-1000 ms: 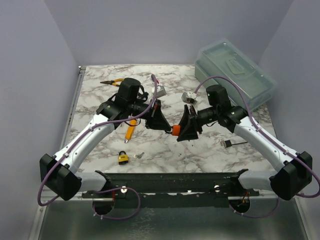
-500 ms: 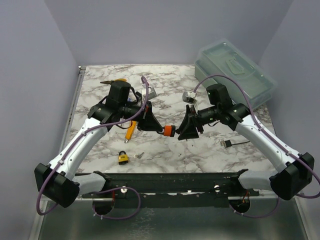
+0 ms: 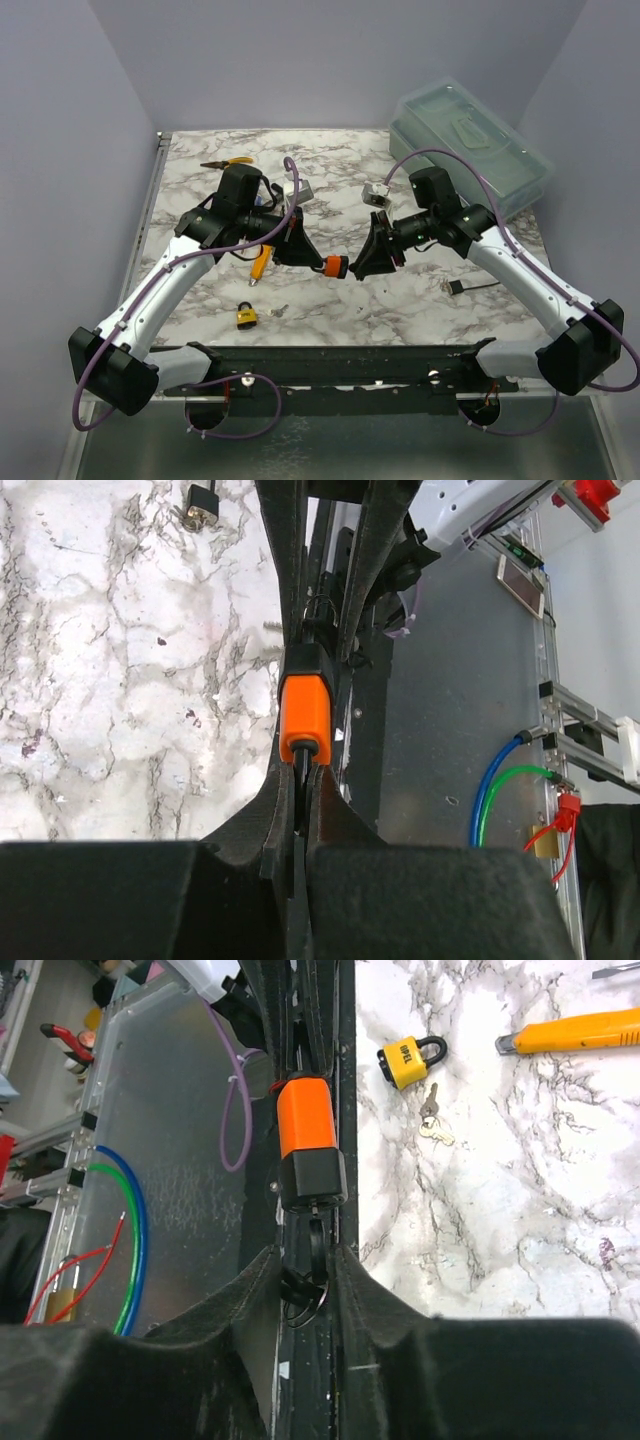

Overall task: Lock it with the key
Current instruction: Lock the lock.

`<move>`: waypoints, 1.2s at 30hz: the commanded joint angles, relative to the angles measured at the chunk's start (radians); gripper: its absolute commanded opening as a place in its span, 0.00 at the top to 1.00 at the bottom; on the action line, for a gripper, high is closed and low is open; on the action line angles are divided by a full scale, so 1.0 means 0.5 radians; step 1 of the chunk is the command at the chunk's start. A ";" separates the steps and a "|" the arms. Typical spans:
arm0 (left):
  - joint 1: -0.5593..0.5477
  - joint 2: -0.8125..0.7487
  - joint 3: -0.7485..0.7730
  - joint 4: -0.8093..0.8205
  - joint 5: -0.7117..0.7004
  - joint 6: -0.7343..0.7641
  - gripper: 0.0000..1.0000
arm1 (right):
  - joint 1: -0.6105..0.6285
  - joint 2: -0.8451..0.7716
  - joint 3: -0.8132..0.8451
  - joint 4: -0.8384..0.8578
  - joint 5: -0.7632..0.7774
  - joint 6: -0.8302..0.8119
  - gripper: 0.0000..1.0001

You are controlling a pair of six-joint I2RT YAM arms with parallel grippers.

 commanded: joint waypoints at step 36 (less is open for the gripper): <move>0.376 0.135 0.104 -0.769 -0.294 1.057 1.00 | -0.249 -0.052 -0.107 -0.348 0.189 -0.189 1.00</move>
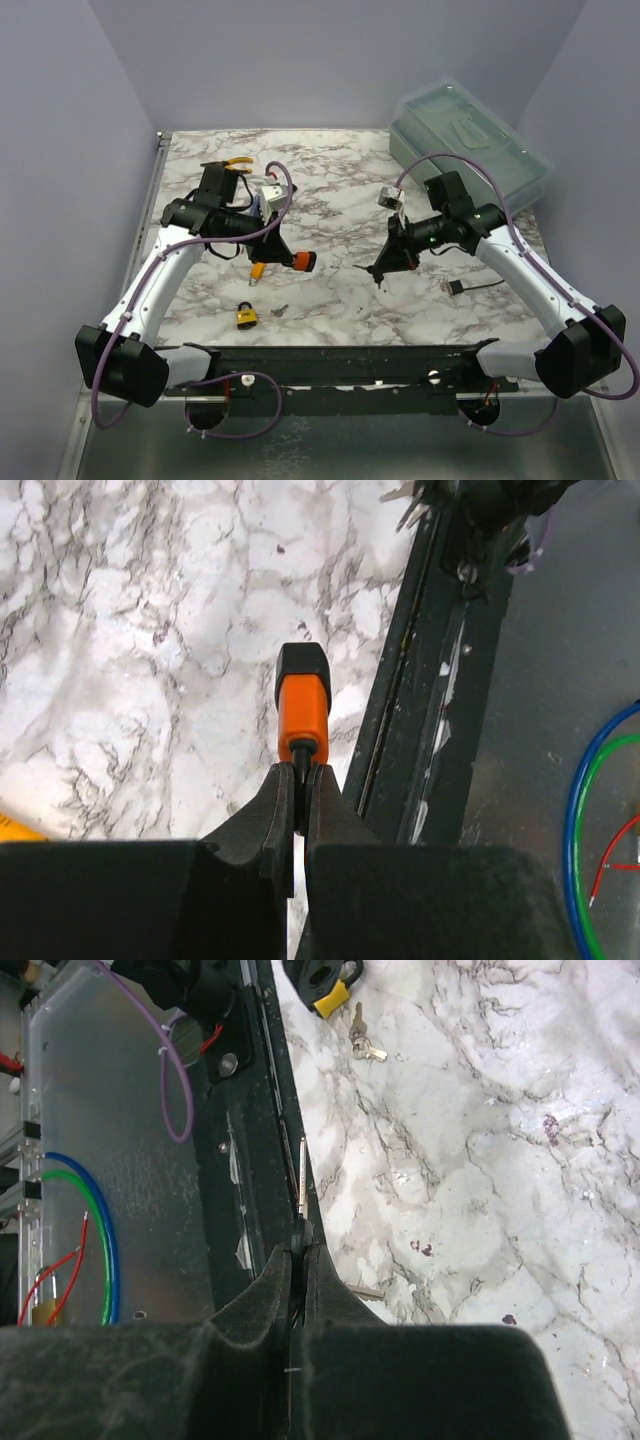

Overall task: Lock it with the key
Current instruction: Lock the lock, then place the lock at the center of the board.

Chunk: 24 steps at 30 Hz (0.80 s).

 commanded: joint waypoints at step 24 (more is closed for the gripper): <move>-0.781 0.984 0.164 -0.613 -0.698 0.877 1.00 | -0.001 -0.254 -0.259 0.015 -0.102 -0.092 1.00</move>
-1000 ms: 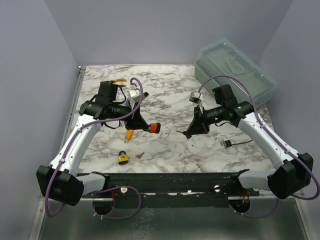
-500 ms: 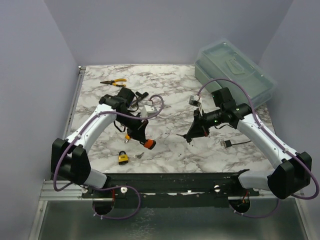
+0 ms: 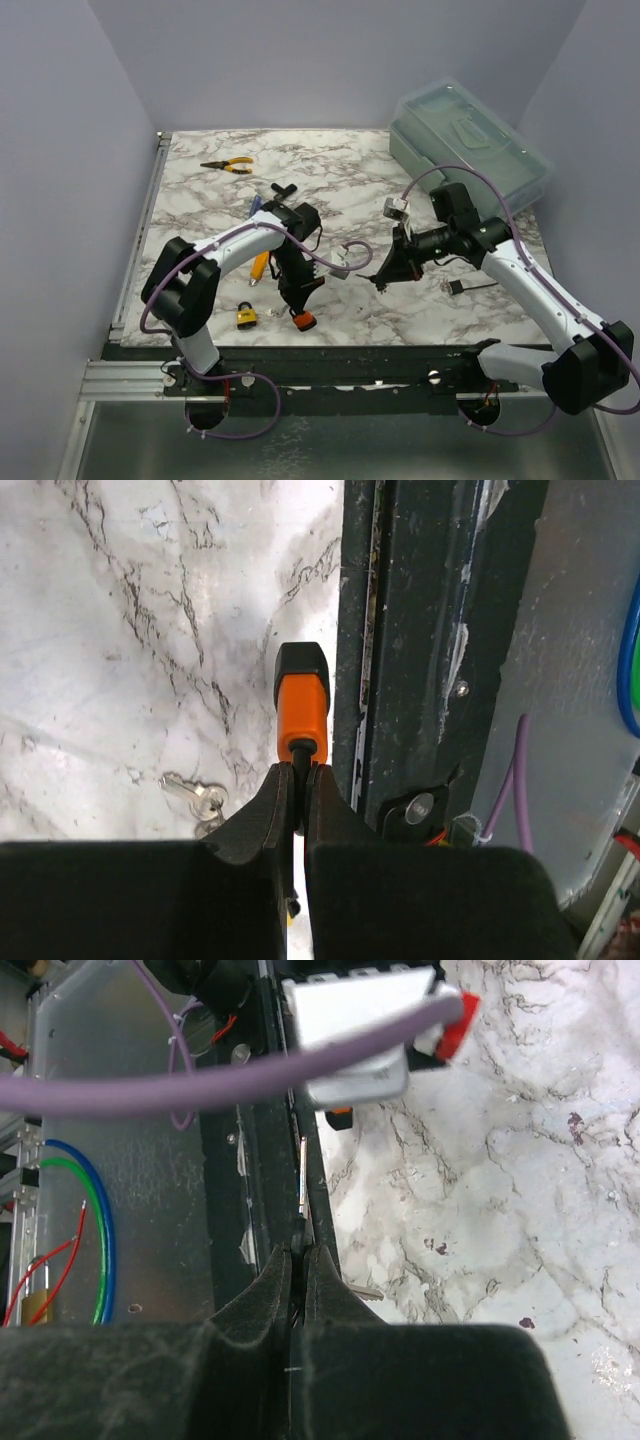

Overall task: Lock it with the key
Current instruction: Place the lock at the center of the board.

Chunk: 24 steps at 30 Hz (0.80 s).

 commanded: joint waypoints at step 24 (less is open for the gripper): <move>-0.205 0.863 0.729 -0.428 -0.222 0.462 0.99 | -0.002 -0.401 -0.231 -0.157 -0.047 -0.200 1.00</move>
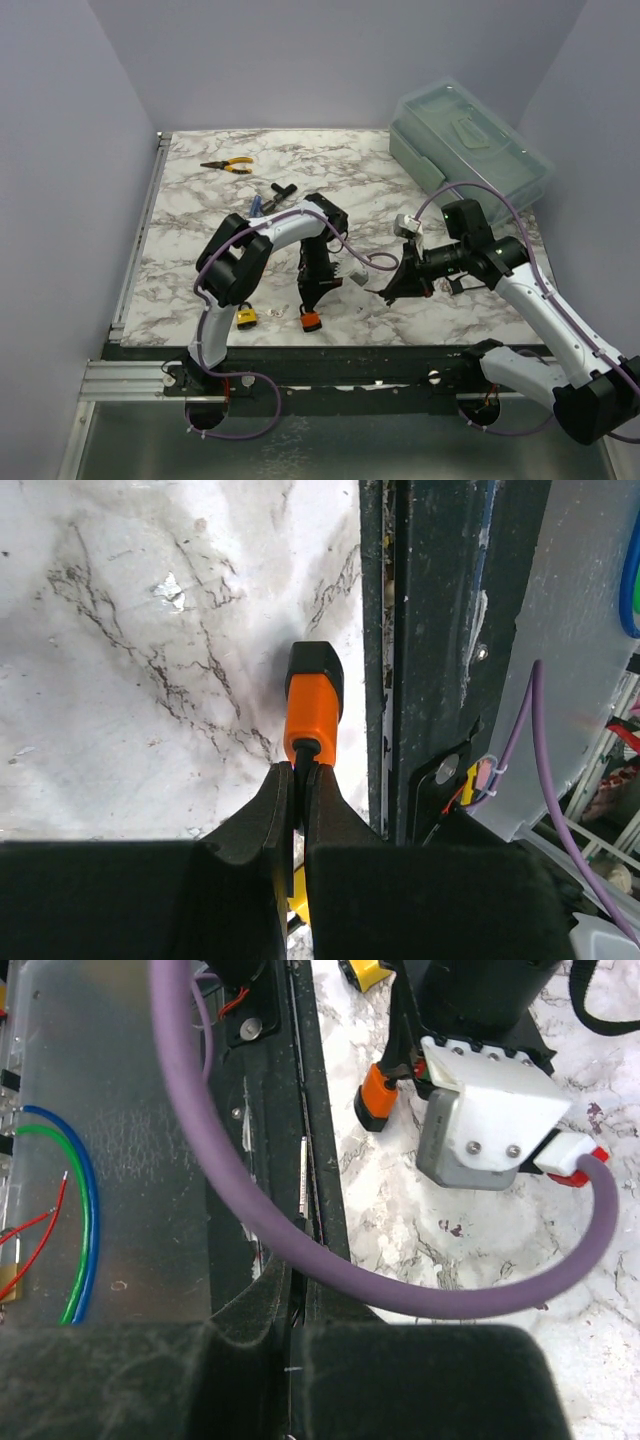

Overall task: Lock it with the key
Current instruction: Place the lock at the center of the board, then place the key at the center of the board.

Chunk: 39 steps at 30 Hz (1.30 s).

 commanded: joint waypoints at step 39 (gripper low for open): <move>1.081 -1.365 -0.543 1.344 0.240 -1.399 0.01 | 0.216 0.796 0.204 0.595 0.092 0.148 1.00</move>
